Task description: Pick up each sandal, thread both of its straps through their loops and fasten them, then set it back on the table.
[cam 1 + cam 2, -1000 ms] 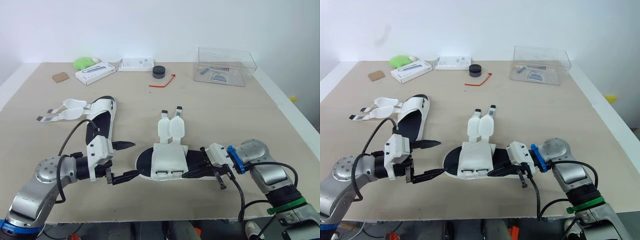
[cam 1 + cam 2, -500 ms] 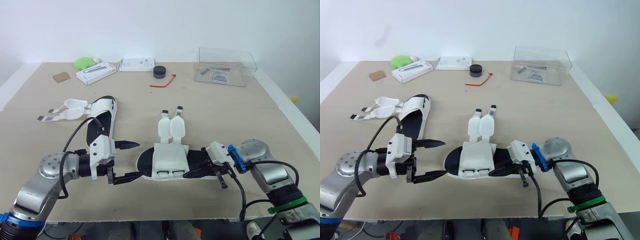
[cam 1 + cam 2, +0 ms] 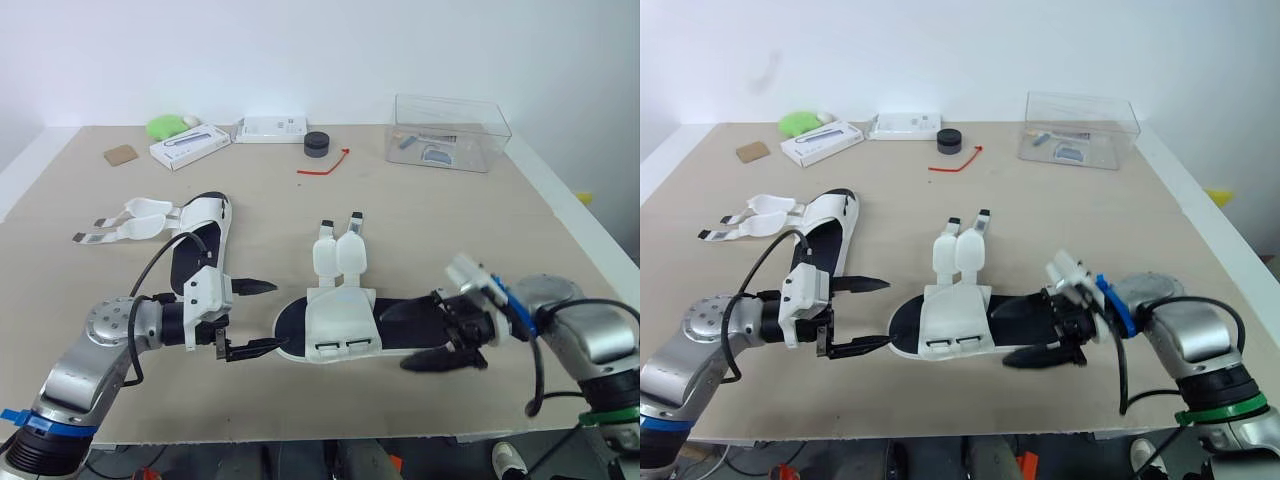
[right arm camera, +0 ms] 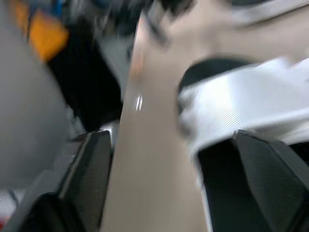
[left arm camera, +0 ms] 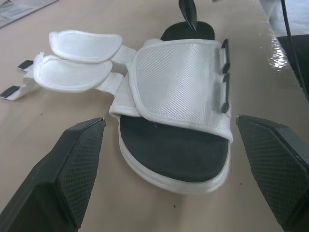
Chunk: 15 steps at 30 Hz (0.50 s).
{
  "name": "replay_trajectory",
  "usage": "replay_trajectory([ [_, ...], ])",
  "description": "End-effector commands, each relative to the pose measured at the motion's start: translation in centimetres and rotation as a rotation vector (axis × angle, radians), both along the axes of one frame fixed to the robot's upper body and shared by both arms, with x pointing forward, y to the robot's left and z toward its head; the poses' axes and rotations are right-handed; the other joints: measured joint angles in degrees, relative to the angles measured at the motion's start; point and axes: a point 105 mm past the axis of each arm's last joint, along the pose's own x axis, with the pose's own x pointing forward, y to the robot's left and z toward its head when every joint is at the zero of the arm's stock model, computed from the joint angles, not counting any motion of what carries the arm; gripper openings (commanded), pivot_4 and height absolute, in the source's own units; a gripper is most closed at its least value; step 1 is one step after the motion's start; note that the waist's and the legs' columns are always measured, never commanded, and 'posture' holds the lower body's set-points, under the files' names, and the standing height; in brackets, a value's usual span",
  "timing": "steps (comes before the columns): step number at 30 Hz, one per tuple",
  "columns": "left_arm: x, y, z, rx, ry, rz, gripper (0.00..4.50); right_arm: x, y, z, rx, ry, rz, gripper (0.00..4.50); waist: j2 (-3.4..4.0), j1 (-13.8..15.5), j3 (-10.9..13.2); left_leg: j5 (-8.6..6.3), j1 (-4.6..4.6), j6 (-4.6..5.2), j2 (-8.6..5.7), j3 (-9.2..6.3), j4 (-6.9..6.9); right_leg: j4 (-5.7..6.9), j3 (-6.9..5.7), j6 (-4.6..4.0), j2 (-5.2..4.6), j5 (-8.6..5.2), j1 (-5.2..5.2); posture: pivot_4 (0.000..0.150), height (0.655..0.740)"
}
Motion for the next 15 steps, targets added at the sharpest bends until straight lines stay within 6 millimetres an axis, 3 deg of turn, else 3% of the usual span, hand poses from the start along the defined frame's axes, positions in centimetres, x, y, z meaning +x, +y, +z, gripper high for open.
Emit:
replay_trajectory([
  [1,-0.3,-1.0,-0.8,0.042,-0.031,-0.067,4.50,2.5,0.1,1.6,0.017,0.041,-0.135,4.40,-0.03,0.02,-0.02,0.00,0.02,0.00,0.00,0.01,0.00,0.00,0.01,0.00,0.01,0.00,0.00,0.150,0.7400],
  [6,0.0,-1.4,-2.4,0.129,-0.046,-0.098,3.19,8.7,0.5,1.4,0.015,0.176,-0.444,4.50,-0.02,-0.02,-0.01,0.02,-0.09,0.03,0.00,-0.05,0.00,0.01,0.08,-0.09,0.04,0.00,-0.05,0.150,0.7400],
  [7,0.3,-1.5,-2.5,0.137,-0.053,-0.092,2.69,9.4,0.5,1.2,0.008,0.209,-0.476,4.50,-0.02,-0.01,-0.01,0.02,-0.14,0.04,0.00,0.00,-0.01,0.03,0.13,-0.24,0.05,0.10,-0.12,0.150,0.7400],
  [9,0.7,-1.7,-2.6,0.152,-0.065,-0.093,2.03,10.6,0.4,0.5,-0.026,0.252,-0.532,4.50,-0.02,0.00,-0.01,0.02,-0.19,0.04,0.00,-0.06,-0.01,0.04,0.07,-0.42,0.04,0.18,-0.13,0.150,0.7400],
  [10,0.9,-1.8,-2.6,0.159,-0.069,-0.095,1.91,10.9,0.4,0.3,-0.035,0.274,-0.550,4.50,-0.01,0.05,0.00,0.02,-0.17,0.04,0.00,-0.04,-0.01,0.05,0.07,-0.43,0.04,0.16,-0.11,0.150,0.7400],
  [11,1.0,-1.9,-2.7,0.165,-0.072,-0.097,1.37,11.2,0.4,0.2,-0.037,0.299,-0.564,4.50,-0.01,0.07,0.00,0.02,-0.27,0.05,-0.03,-0.05,-0.02,0.04,0.02,-0.41,-0.02,0.16,-0.17,0.150,0.7400],
  [13,1.1,-2.0,-2.7,0.173,-0.072,-0.101,1.03,11.7,0.5,0.2,-0.031,0.354,-0.572,4.50,0.00,0.03,0.00,-0.02,-0.31,0.09,-0.04,-0.06,-0.02,0.02,0.01,-0.37,-0.07,0.13,-0.17,0.150,0.7400],
  [14,1.1,-2.1,-2.7,0.174,-0.072,-0.102,0.35,11.7,0.7,0.3,-0.025,0.388,-0.565,4.50,0.00,0.03,0.00,-0.04,-0.33,0.12,-0.08,-0.03,-0.02,0.02,0.02,-0.34,-0.10,0.12,-0.18,0.150,0.7400],
  [15,1.1,-2.1,-2.7,0.177,-0.072,-0.104,0.35,11.8,1.0,0.3,-0.019,0.430,-0.556,4.50,0.00,0.02,0.00,-0.07,-0.37,0.16,-0.08,-0.03,-0.02,-0.04,0.02,-0.33,-0.12,0.13,-0.20,0.150,0.7400],
])
